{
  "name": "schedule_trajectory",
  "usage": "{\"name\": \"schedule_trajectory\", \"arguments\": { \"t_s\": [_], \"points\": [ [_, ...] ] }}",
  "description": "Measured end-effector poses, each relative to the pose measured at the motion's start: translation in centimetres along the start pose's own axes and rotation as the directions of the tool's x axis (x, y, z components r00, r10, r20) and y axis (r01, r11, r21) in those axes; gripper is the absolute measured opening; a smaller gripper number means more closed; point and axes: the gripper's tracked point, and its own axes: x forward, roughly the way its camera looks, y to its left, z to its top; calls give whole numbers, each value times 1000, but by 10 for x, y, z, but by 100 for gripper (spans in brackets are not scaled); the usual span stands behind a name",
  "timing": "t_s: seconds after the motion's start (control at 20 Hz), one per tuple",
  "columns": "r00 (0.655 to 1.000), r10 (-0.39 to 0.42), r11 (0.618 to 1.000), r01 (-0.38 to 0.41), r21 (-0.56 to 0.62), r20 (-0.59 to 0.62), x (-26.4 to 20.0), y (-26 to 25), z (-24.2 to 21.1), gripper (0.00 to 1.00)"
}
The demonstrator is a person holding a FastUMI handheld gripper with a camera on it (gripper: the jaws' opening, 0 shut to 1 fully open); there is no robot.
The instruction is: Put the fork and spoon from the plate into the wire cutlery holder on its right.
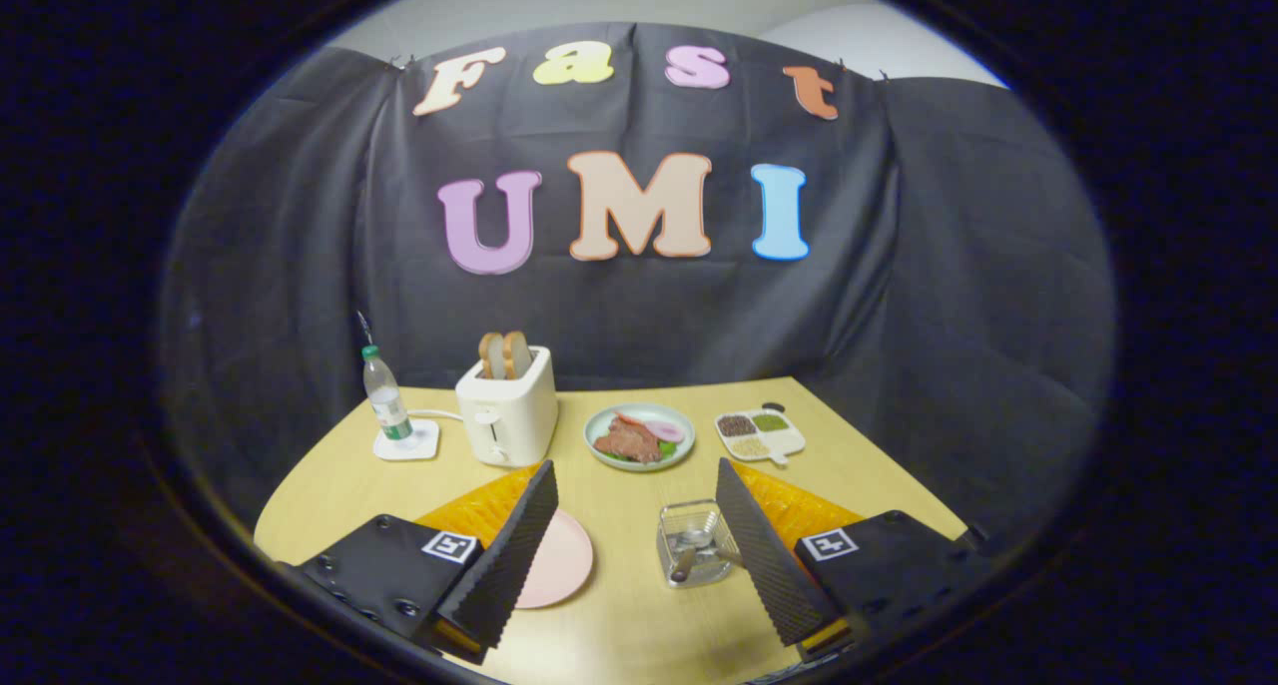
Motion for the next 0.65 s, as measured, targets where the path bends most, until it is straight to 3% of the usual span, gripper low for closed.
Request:
{"name": "schedule_trajectory", "arguments": {
  "t_s": [0.2, 0.65],
  "points": [
    [992, 42, 999, -41, -4, 122, -17, -1, 29, 100],
    [992, 60, 996, -52, -78, 109, -51, -5, 19, 100]
  ]
}}
